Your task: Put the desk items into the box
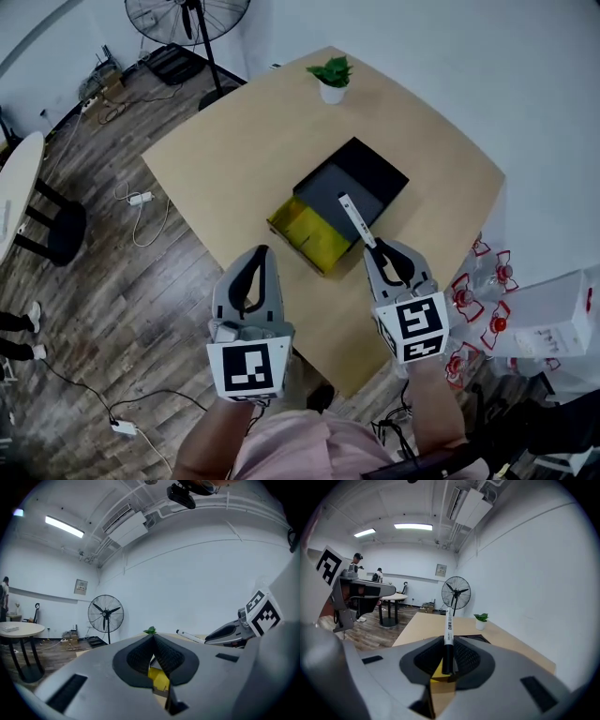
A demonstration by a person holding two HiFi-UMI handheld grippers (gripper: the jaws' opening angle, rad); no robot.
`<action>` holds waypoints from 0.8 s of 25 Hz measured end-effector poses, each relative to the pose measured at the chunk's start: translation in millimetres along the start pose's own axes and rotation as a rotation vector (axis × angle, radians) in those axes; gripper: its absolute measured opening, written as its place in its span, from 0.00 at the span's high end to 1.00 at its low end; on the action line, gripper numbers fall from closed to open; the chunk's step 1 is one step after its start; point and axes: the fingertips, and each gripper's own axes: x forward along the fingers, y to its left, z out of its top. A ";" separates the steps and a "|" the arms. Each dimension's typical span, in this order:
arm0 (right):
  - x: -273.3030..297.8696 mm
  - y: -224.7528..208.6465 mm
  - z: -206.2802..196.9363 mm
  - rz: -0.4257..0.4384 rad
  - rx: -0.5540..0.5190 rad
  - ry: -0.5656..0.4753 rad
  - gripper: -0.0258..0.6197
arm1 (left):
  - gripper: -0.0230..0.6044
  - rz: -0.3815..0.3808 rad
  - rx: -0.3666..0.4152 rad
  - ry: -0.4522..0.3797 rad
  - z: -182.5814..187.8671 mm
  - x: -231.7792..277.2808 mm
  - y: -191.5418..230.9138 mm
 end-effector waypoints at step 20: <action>102.6 64.8 -56.0 0.197 0.017 0.177 0.86 | 0.95 0.075 0.009 0.160 -76.4 20.1 61.1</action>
